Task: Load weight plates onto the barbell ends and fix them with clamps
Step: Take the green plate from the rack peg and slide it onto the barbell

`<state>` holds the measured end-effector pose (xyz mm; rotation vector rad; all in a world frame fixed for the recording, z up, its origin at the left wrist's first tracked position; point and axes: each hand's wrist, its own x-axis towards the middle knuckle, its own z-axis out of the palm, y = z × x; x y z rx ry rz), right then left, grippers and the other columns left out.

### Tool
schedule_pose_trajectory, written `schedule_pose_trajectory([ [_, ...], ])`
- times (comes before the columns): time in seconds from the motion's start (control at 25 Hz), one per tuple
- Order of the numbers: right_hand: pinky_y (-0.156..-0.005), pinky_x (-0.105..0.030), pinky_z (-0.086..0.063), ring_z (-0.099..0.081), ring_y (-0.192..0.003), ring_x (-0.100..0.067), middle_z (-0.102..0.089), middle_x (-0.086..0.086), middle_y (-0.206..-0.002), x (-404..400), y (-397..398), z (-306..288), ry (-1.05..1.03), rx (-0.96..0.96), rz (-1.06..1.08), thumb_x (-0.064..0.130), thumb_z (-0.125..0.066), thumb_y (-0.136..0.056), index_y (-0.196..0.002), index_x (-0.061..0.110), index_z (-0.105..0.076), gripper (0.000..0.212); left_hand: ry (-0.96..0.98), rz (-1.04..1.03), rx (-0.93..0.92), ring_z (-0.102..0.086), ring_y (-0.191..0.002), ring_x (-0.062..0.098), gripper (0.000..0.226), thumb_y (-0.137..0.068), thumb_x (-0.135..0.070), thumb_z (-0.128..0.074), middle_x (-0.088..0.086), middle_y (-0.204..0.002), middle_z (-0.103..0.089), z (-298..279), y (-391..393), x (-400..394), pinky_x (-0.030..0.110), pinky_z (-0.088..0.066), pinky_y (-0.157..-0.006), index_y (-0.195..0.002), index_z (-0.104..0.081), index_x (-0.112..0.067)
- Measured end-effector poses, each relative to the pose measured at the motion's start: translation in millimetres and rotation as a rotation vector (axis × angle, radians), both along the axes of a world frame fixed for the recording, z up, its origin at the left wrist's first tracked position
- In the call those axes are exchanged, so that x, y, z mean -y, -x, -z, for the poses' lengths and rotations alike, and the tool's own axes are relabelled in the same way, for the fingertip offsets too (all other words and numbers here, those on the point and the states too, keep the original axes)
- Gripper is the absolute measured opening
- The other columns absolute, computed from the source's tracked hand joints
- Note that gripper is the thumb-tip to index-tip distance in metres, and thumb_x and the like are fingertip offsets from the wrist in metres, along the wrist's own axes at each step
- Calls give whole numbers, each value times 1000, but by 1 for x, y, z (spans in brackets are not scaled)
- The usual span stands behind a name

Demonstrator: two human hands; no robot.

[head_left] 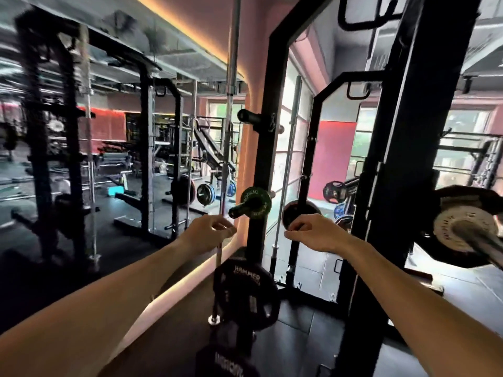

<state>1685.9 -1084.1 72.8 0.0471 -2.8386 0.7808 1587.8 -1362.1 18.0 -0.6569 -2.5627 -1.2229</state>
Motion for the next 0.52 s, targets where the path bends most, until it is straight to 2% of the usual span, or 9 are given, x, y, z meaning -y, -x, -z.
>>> schedule_pose_trajectory([
  [0.12, -78, -31, -52, -69, -86, -19, -75, -3, -93, 8, 32, 10, 39, 11, -13, 46, -71, -87, -100, 27, -71, 23, 13, -14, 9, -70, -72, 5, 11, -86, -43, -74, -15, -80, -75, 6, 26, 12, 27, -55, -73, -77, -71, -38],
  [0.28, -73, -25, -49, -67, -79, -10, -74, 5, -88, 3, 91, 24, 75, 10, -6, 46, -72, -86, -96, 31, -71, 19, 27, -3, 18, -71, -79, 6, 11, -86, -47, -73, -14, -88, -75, 9, 78, 7, 27, -54, -75, -86, -73, -35],
  [0.36, -65, -21, -45, -64, -67, -6, -72, 9, -80, -4, 128, 30, 98, 0, -1, 45, -74, -85, -91, 32, -70, 15, 34, -1, 18, -72, -82, 10, 16, -86, -48, -72, -12, -91, -76, 8, 108, 1, 30, -56, -78, -90, -74, -33],
  [0.44, -63, -19, -44, -63, -66, -7, -71, 8, -79, -15, 170, 32, 109, -12, 4, 44, -76, -85, -91, 31, -71, 15, 38, 4, 16, -72, -81, 11, 13, -86, -47, -73, -13, -86, -74, 5, 147, -6, 30, -55, -67, -88, -74, -35],
  [0.52, -66, -20, -48, -66, -73, -11, -75, 1, -86, -32, 219, 27, 122, -30, 8, 42, -76, -86, -96, 27, -73, 19, 27, 4, 8, -72, -76, 8, 9, -86, -45, -73, -17, -78, -74, 0, 194, -14, 23, -49, -55, -79, -73, -40],
])
